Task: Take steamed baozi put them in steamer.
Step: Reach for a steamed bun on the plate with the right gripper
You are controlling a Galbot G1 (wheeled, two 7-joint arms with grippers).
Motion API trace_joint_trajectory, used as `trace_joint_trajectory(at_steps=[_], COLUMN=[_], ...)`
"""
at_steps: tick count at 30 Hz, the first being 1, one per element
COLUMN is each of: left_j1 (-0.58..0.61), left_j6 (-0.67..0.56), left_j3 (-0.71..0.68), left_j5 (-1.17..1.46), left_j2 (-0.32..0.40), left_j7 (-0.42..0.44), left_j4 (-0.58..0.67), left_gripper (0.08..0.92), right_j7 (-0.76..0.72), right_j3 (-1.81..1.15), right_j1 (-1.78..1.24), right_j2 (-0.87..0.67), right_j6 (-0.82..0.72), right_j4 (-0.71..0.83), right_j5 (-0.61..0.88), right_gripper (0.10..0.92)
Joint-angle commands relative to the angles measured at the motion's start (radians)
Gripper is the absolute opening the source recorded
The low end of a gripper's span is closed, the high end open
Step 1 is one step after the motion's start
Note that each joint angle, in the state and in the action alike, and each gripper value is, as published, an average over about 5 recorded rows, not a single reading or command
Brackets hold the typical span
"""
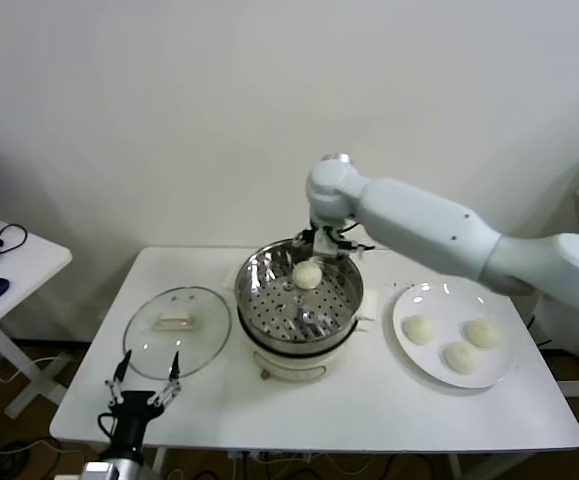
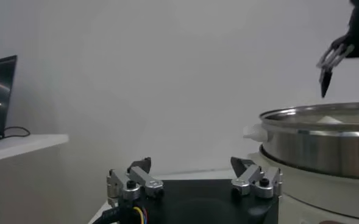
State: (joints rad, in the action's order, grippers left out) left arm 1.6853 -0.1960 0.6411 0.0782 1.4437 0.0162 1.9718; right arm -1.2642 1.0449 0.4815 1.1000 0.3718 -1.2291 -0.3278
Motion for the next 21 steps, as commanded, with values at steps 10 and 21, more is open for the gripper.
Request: trace_joint_trajectory(at_steps=[10, 21], left_j1=[-0.012, 0.004], left_j6=[0.002, -0.007], left_j3=[-0.021, -0.019], left_j5=[-0.010, -0.008], left_j2=[-0.005, 0.001], left_j7=[0.015, 0.014], left_j4=[0.008, 0.010], left_gripper=[0.823, 0.823], right_j7=[0.004, 0.060], right_j3=[0.156, -0.044], right_j1=[0.032, -0.276], right_j2=[-0.415, -0.419], right_j6=[-0.417, -0.407], right_j4=[0.098, 0.161], right_j5=[0.586, 0.417], right_gripper=[0.823, 0.823])
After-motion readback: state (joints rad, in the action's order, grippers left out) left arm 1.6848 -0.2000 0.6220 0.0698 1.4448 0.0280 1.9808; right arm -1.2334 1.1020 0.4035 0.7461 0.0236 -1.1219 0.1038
